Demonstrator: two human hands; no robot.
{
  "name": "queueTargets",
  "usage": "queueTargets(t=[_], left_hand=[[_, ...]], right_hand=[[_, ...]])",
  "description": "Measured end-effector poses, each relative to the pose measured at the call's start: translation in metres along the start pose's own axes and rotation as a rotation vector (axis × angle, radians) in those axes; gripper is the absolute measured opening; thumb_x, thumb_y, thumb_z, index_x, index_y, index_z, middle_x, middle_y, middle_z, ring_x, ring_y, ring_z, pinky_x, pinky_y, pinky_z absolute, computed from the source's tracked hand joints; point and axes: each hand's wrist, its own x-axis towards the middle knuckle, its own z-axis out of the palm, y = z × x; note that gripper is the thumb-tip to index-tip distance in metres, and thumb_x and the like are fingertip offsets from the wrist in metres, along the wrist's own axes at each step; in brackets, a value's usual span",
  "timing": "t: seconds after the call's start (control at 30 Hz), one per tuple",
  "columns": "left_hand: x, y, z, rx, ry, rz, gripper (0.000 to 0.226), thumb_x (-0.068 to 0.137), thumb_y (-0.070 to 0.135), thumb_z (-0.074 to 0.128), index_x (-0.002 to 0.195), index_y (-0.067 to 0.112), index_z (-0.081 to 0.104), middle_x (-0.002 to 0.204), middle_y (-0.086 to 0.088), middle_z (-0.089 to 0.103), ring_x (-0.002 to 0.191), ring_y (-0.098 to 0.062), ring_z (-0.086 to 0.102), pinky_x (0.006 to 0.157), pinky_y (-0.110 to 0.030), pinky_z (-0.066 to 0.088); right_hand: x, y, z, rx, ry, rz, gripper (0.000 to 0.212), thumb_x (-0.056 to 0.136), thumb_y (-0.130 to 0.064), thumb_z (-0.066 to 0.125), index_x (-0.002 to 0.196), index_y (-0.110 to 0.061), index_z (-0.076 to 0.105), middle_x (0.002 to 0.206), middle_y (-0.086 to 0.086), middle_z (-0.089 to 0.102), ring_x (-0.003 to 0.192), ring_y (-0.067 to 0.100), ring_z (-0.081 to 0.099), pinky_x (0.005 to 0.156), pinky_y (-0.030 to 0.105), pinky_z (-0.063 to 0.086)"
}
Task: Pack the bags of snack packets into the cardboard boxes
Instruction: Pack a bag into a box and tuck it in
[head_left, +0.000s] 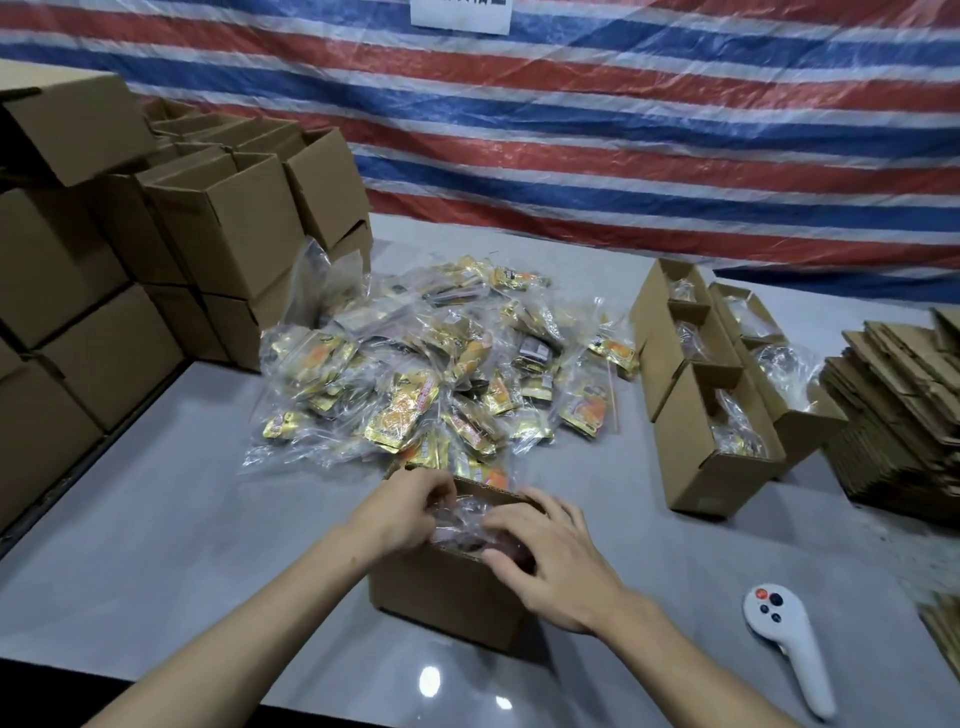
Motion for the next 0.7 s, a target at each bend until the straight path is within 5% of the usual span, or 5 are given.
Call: queueTargets(t=[0.13,0.23,0.37,0.53,0.7], left_hand=[[0.006,0.004,-0.002,0.223,0.079,-0.007,0.015,0.084,0.016,0.068,0.088,0.027,0.058,0.081,0.011,0.061,0.083,-0.014,0.059,0.058,-0.027,0.038],[0.009,0.011,-0.001,0.265,0.076,-0.024,0.019,0.079,0.026,0.075,0.078,0.026,0.056,0.075,0.013,0.060,0.080,-0.011,0.060,0.056,-0.024,0.036],[0.007,0.013,-0.004,0.232,0.010,0.007,0.009,0.079,0.030,0.074,0.081,0.029,0.065,0.081,0.013,0.062,0.077,-0.008,0.058,0.063,-0.024,0.043],[-0.003,0.010,-0.009,0.323,0.074,0.105,0.018,0.091,0.038,0.062,0.103,0.033,0.074,0.095,0.011,0.060,0.090,-0.007,0.056,0.069,-0.020,0.042],[-0.004,0.020,-0.005,0.285,0.001,0.164,0.007,0.094,0.037,0.059,0.098,0.034,0.064,0.083,0.016,0.056,0.076,-0.002,0.050,0.054,-0.012,0.034]], right_hand=[[-0.001,0.001,-0.001,-0.024,-0.021,-0.055,0.070,0.078,-0.080,0.051,0.135,-0.039,0.054,0.139,-0.026,0.043,0.135,-0.001,0.023,0.109,0.023,0.012],[0.003,-0.003,-0.002,-0.034,-0.021,-0.050,0.068,0.072,-0.070,0.064,0.131,-0.037,0.056,0.134,-0.016,0.041,0.126,0.008,0.031,0.108,0.029,0.023],[0.006,-0.008,-0.006,0.032,-0.007,0.056,0.098,0.060,-0.062,0.079,0.141,-0.034,0.032,0.130,-0.007,0.026,0.106,0.012,0.029,0.097,0.026,0.029],[0.008,-0.011,-0.009,0.004,-0.180,0.125,0.117,0.066,-0.057,0.081,0.155,-0.027,0.011,0.153,0.000,0.026,0.139,0.026,0.028,0.116,0.041,0.024],[0.000,-0.011,-0.016,-0.087,-0.231,0.217,0.113,0.062,-0.063,0.081,0.147,-0.015,0.024,0.140,0.011,0.039,0.128,0.033,0.039,0.108,0.045,0.035]])
